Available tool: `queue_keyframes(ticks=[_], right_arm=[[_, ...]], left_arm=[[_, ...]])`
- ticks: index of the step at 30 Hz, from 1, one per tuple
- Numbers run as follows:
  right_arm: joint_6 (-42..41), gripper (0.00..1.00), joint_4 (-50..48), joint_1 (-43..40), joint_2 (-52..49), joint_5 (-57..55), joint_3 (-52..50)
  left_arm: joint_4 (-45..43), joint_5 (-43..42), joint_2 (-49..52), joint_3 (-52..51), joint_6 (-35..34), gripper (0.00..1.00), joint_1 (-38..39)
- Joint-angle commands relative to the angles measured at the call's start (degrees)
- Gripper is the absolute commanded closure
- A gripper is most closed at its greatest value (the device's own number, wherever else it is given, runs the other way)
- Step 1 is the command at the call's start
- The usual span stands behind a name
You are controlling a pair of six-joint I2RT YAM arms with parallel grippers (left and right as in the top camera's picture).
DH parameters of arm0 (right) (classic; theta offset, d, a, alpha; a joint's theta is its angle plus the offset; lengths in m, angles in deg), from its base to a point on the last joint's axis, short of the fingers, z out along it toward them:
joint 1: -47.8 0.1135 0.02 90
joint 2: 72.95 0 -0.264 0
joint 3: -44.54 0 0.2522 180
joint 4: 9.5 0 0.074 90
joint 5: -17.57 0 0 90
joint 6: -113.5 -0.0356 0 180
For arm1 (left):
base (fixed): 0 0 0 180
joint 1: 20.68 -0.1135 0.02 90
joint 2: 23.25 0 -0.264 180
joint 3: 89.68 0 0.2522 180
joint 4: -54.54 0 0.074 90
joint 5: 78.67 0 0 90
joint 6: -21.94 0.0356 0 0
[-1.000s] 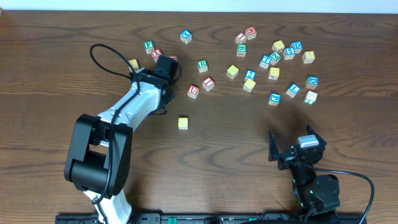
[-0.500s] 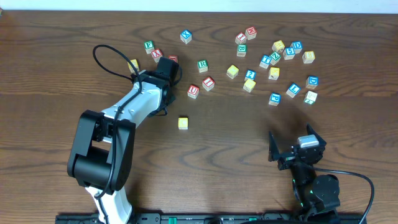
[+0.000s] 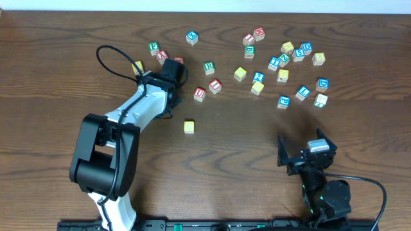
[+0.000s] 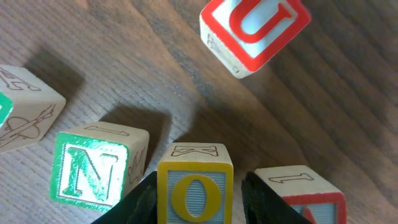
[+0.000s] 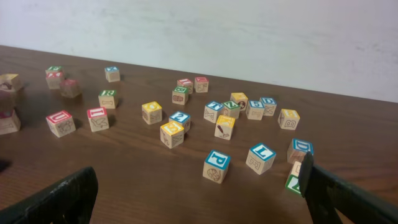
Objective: Spell out CORL
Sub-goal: 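Carry the O block with the left gripper beside the C block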
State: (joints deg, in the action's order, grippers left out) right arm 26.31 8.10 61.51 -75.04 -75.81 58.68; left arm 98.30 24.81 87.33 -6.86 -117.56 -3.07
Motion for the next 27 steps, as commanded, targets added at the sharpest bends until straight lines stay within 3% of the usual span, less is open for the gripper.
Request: queue_keyframes(ticks=[1, 15, 23, 27], right_arm=[[0.7, 0.01, 0.22, -0.33, 0.31, -0.09, -0.07], [0.68, 0.01, 0.22, -0.33, 0.31, -0.09, -0.07], [0.7, 0.01, 0.22, -0.33, 0.31, -0.09, -0.07], [0.68, 0.01, 0.22, -0.33, 0.31, -0.09, -0.07]], left_arm=[[-0.15, 1.16, 0.63, -0.59, 0.35, 0.59, -0.83], [-0.09, 1.14, 0.63, -0.61, 0.98, 0.6, -0.94], [0.13, 1.16, 0.63, -0.61, 1.11, 0.74, -0.94], [0.15, 1.16, 0.63, -0.61, 2.34, 0.77, -0.94]])
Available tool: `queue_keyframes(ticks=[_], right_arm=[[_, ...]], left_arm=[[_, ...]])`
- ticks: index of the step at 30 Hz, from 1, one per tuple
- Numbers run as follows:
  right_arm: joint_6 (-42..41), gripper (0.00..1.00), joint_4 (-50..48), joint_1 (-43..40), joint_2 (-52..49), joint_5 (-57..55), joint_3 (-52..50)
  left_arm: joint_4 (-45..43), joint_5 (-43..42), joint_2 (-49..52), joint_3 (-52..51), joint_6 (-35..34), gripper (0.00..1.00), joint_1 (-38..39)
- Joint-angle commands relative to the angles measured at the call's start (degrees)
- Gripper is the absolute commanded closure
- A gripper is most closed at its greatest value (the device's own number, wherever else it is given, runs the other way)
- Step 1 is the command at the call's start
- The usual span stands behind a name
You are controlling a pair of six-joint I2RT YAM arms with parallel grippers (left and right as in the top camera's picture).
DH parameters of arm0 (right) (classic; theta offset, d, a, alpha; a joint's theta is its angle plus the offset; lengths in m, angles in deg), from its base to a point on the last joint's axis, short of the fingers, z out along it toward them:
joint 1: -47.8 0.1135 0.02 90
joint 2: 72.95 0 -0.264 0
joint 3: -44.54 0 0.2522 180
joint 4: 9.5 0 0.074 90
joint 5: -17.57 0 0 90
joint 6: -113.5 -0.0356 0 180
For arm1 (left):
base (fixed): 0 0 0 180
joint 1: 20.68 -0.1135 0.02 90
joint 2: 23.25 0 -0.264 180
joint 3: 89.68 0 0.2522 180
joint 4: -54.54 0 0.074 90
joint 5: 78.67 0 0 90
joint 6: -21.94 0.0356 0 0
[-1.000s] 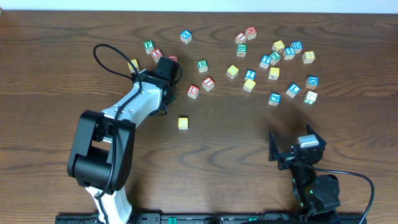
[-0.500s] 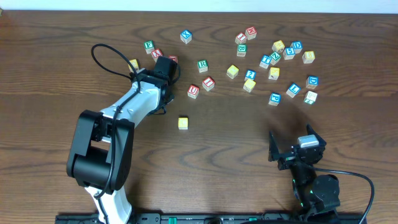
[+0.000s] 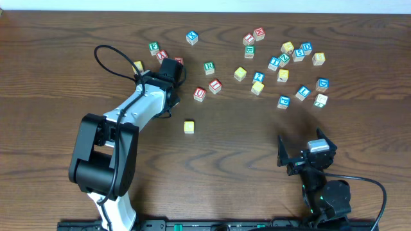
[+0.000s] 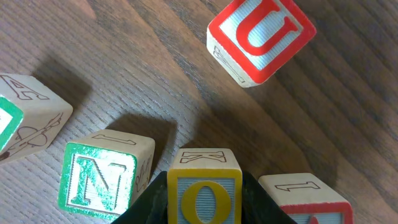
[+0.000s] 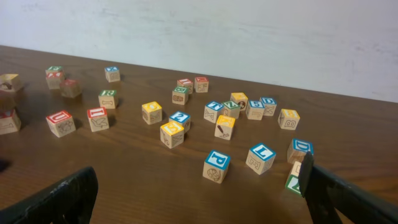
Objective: Spell out CORL
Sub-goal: 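Carry the O block with the left gripper beside the C block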
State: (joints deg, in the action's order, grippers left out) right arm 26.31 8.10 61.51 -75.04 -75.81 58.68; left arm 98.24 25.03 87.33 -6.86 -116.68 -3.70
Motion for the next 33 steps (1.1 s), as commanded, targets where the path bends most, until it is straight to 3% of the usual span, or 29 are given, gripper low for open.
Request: queue_keyframes(ticks=[1, 5, 12, 17, 23, 27, 33], right_arm=[[0.7, 0.01, 0.22, -0.33, 0.31, -0.09, -0.07], [0.7, 0.01, 0.22, -0.33, 0.31, -0.09, -0.07], [0.7, 0.01, 0.22, -0.33, 0.31, -0.11, -0.07], [0.7, 0.01, 0.22, -0.33, 0.31, -0.09, -0.07], [0.7, 0.01, 0.22, -0.33, 0.31, -0.09, -0.07], [0.7, 0.01, 0.22, -0.33, 0.31, -0.09, -0.07], [0.68, 0.01, 0.22, -0.33, 0.31, -0.09, -0.07]], left_arm=[[0.35, 0.94, 0.63, -0.59, 1.46, 0.77, -0.31], [0.81, 0.63, 0.63, -0.59, 2.05, 0.77, -0.31], [0.52, -4.55, -4.11, 0.57, 13.7, 0.79, -0.31], [1.62, -10.34, -13.92, 0.61, 21.86, 0.79, -0.26], [9.81, -12.28, -27.34, 0.61, 23.82, 0.79, 0.94], [15.47, -12.2, -32.96, 0.61, 26.16, 0.79, 6.84], [16.35, -11.08, -32.04, 0.48, 26.08, 0.79, 15.41]])
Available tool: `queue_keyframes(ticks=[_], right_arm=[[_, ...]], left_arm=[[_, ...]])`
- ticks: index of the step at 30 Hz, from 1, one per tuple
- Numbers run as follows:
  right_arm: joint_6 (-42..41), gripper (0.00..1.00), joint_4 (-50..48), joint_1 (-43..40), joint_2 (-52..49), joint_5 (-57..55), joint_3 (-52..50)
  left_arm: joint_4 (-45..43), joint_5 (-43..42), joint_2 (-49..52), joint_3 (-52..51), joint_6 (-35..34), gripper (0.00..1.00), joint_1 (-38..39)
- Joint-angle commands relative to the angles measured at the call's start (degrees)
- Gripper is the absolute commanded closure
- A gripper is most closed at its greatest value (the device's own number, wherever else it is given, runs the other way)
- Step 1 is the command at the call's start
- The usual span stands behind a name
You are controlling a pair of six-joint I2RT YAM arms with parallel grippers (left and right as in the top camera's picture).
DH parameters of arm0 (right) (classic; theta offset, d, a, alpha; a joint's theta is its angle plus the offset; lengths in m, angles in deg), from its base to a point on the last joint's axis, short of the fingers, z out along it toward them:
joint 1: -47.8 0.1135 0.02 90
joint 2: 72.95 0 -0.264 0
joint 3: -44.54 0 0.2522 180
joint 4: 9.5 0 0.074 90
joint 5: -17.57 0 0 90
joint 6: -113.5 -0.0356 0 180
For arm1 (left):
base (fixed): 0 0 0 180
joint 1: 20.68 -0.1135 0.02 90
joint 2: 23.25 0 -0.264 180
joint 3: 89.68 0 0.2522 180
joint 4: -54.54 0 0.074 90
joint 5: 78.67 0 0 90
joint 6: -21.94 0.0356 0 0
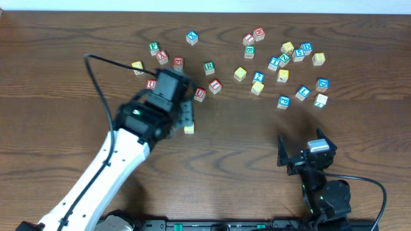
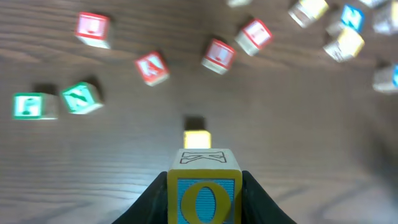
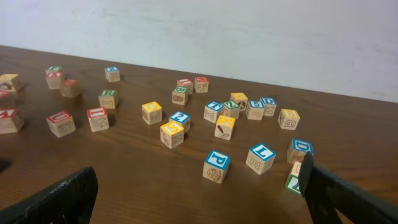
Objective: Spell out CORL
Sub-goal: 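Carry the O block with the left gripper beside the C block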
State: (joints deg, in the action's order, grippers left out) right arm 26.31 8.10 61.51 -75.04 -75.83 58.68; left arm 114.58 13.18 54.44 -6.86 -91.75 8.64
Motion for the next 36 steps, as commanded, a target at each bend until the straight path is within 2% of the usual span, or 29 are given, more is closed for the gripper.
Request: queue_keyframes(ticks=[1, 5, 12, 17, 18, 21, 36], right_arm=[[0.7, 0.01, 0.22, -0.33, 0.31, -0.09, -0.07], [0.7, 0.01, 0.22, -0.33, 0.31, -0.07, -0.07], [0.68, 0.01, 0.22, -0.33, 0.31, -0.07, -0.07], [0.7, 0.01, 0.22, -0.33, 0.31, -0.07, -0.07], [0.7, 0.01, 0.22, -0.33, 0.31, -0.07, -0.07], [0.68, 0.01, 0.22, -0.33, 0.31, -0.07, -0.07], [0.7, 0.01, 0.22, -0.33, 0.31, -0.07, -0.07]], left_arm=[[-0.26, 1.11, 1.49, 0.48, 0.81, 0.79, 4.35], [-0.28, 6.8, 5.2, 0.48, -2.56, 0.79, 8.5], [-2.89, 6.99, 14.86, 0.48, -4.96, 0.81, 13.11], [-6.14, 8.81, 19.67, 0.48, -8.63, 0.81, 13.51], [-6.64, 9.03, 20.48, 0.48, -8.83, 0.85, 13.53], [-6.71, 11.41, 21.11, 0.42, -10.6, 0.9, 13.51], [-8.76, 14.8, 21.22, -2.05, -13.33, 0.91, 13.51]])
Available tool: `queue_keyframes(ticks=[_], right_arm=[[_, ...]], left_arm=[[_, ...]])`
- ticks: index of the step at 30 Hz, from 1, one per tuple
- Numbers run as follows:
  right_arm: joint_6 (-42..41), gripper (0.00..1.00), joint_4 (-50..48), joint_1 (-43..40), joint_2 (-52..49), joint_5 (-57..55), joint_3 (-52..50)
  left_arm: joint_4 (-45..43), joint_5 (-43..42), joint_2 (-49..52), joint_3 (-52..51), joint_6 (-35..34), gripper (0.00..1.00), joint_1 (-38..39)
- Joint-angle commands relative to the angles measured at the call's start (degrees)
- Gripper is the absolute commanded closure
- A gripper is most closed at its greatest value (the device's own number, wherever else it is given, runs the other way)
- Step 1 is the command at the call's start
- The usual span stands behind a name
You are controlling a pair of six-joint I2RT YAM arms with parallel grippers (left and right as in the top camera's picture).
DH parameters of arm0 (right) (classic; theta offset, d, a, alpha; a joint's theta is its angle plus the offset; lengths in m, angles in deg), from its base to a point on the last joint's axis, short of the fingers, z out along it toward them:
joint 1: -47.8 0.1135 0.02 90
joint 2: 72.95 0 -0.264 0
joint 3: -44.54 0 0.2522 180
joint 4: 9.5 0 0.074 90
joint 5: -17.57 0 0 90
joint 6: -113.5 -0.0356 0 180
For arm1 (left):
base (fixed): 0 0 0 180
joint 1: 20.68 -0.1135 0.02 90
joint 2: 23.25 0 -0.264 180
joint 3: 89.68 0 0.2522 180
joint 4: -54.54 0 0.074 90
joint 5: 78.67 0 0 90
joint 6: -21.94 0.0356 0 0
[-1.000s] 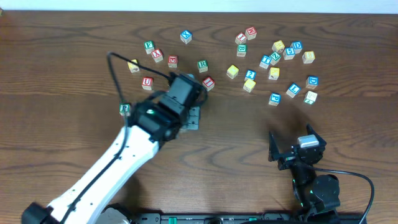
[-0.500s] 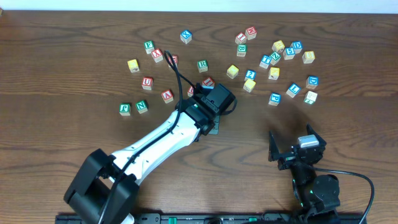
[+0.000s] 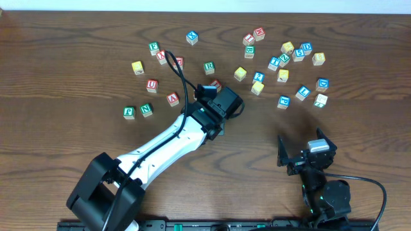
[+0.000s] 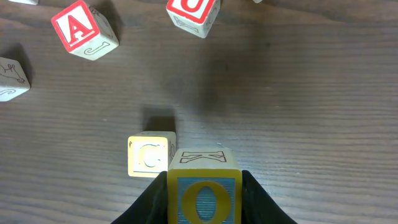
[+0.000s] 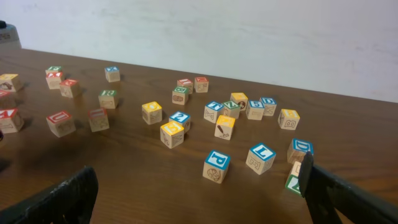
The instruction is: Spell out CORL
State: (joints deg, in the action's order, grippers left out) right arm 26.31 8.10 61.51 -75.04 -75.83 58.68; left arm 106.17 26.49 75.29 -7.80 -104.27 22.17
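Observation:
My left gripper (image 4: 204,202) is shut on the O block (image 4: 204,190), yellow-framed with a blue face. The block sits just to the right of the yellow C block (image 4: 151,155) on the table, close in front of it; I cannot tell whether they touch. In the overhead view the left arm (image 3: 215,110) covers both blocks. The green R block (image 3: 209,67) lies behind the arm. The blue L block (image 5: 262,155) is at the right of the scatter. My right gripper (image 5: 199,190) rests open and holds nothing.
Red A (image 4: 84,28) and red U (image 4: 193,9) blocks lie just beyond the C. Green F (image 3: 129,112) and N (image 3: 146,110) blocks sit left of the arm. Several more blocks, among them a blue P (image 5: 216,165), spread across the table's back.
The left gripper, still shut on the O block, has moved right and down. The C block was well ahead of it; now it is right beside the O.
First the left gripper stood open around the O block among the N and U blocks. Then it was shut on it. Later it held the O high over the table facing the C. Now the O is low at the C's right side. The right arm stayed still.

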Motion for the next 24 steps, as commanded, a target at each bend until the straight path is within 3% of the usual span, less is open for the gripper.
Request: queue_keyframes(ticks=[1, 24], right_arm=[[0.7, 0.01, 0.22, -0.33, 0.31, -0.07, -0.07], [0.68, 0.01, 0.22, -0.33, 0.31, -0.09, -0.07]], left_arm=[[-1.03, 1.46, 0.37, -1.73, -0.83, 0.91, -0.02], [-6.32, 1.44, 4.57, -4.96, -1.03, 0.91, -0.02]])
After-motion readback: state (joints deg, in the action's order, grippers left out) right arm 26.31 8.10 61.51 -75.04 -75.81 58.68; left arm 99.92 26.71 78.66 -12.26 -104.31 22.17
